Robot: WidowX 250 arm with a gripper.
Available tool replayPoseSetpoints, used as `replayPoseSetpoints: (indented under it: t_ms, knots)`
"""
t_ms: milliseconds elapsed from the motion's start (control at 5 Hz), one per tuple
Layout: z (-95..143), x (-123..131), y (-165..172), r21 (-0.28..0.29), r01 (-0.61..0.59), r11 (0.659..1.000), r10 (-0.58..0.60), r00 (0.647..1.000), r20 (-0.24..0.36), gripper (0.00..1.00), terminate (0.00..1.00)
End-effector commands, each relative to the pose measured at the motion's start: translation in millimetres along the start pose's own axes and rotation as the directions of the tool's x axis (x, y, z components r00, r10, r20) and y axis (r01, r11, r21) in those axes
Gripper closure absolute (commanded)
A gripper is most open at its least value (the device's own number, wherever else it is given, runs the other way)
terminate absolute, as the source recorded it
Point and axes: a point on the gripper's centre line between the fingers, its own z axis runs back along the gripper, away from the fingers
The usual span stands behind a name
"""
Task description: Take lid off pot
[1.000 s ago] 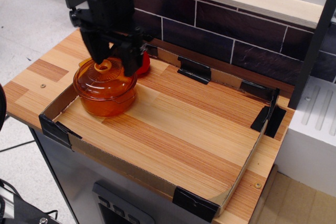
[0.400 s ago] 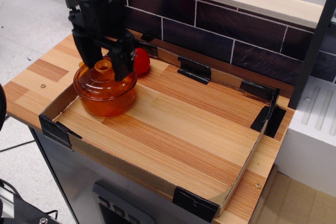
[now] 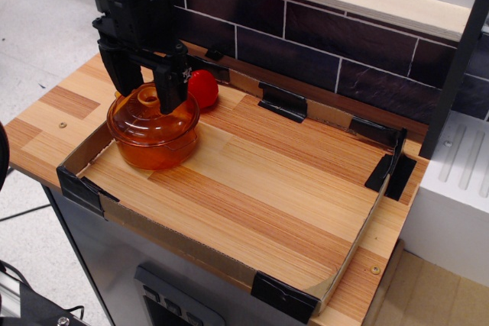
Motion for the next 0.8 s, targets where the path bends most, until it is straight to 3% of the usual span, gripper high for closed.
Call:
replayPoseSetpoints:
  t_ms: [0,600]
  knots:
    - [3.4,6.4,3.1,0.022,0.003,1.0,-0.004,0.999,0.037,1.0,0.0]
    - [6.0,4.3,-1.0,0.048,-0.025,0.999,0.023,0.998,0.053,1.0,0.0]
